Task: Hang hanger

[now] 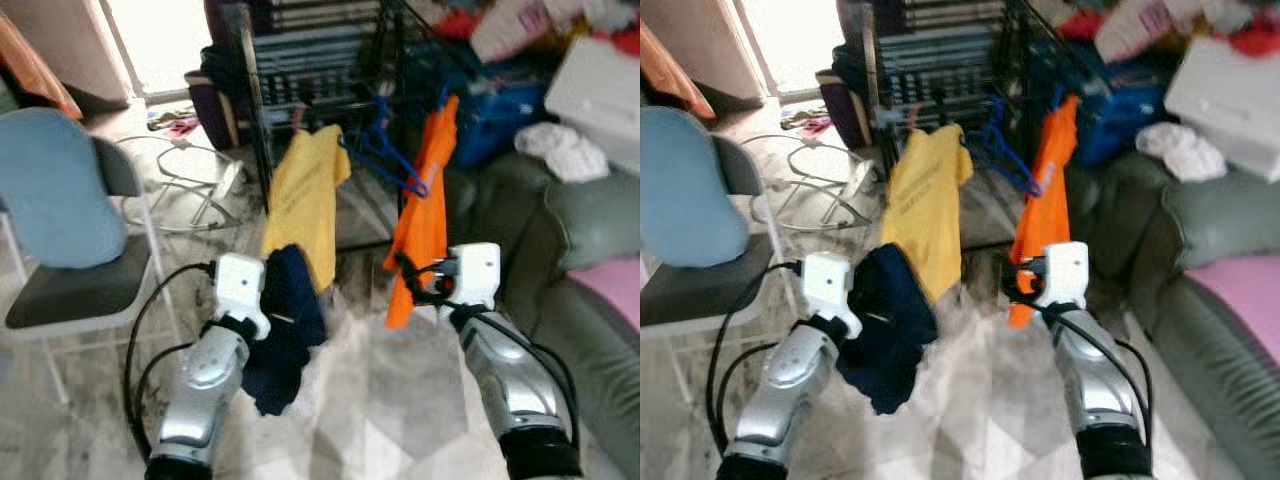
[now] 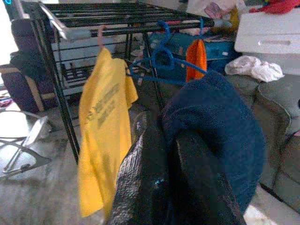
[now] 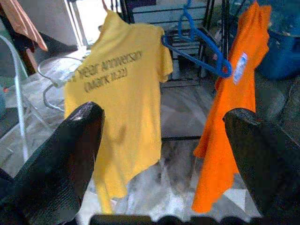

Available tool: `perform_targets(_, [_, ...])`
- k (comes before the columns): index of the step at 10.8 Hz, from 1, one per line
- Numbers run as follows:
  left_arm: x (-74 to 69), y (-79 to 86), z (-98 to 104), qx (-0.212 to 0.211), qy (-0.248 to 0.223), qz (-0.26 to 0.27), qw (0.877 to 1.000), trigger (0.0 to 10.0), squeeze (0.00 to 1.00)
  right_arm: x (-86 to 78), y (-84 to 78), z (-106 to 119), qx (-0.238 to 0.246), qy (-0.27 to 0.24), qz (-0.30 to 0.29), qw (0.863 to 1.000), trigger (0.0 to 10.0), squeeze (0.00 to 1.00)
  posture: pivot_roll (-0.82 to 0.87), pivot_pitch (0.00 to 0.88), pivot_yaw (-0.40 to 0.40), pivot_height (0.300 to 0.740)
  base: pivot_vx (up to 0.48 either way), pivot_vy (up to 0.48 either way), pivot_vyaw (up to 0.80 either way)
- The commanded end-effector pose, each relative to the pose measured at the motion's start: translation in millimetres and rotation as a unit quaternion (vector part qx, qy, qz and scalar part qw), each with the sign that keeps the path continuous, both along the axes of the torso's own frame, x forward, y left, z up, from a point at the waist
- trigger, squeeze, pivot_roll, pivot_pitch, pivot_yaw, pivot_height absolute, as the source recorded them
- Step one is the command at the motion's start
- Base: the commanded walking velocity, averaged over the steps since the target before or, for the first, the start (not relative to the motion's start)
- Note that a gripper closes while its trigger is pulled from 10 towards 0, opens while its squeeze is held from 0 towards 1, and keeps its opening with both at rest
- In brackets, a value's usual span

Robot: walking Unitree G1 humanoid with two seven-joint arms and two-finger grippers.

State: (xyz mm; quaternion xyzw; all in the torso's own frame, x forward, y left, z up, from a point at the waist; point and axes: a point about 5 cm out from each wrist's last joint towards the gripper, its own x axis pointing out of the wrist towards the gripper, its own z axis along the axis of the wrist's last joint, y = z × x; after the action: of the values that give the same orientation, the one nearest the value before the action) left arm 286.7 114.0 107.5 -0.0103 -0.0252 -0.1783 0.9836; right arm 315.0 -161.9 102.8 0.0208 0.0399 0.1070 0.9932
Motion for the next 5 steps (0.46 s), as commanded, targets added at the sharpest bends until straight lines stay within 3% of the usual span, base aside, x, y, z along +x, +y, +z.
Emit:
perform_targets(1, [1.3, 0.7, 10.2, -0.006, -0.023, 0.000, 1.000, 10.0, 0.00, 2.4, 1.6, 7.3, 0.002, -0.012, 0.001, 1.000, 10.0, 0.00, -0.13, 0.000, 0.066, 0.740, 0.000, 0.000, -0.48])
perform_targets(5, [0.8, -1.5, 9.6, -0.005, -0.023, -0.004, 1.000, 10.0, 0.00, 2.4, 1.2, 8.0, 0.002, -0.013, 0.001, 1.000, 10.0, 0.00, -0.14, 0.000, 0.065, 0.740, 0.325, 0.000, -0.46])
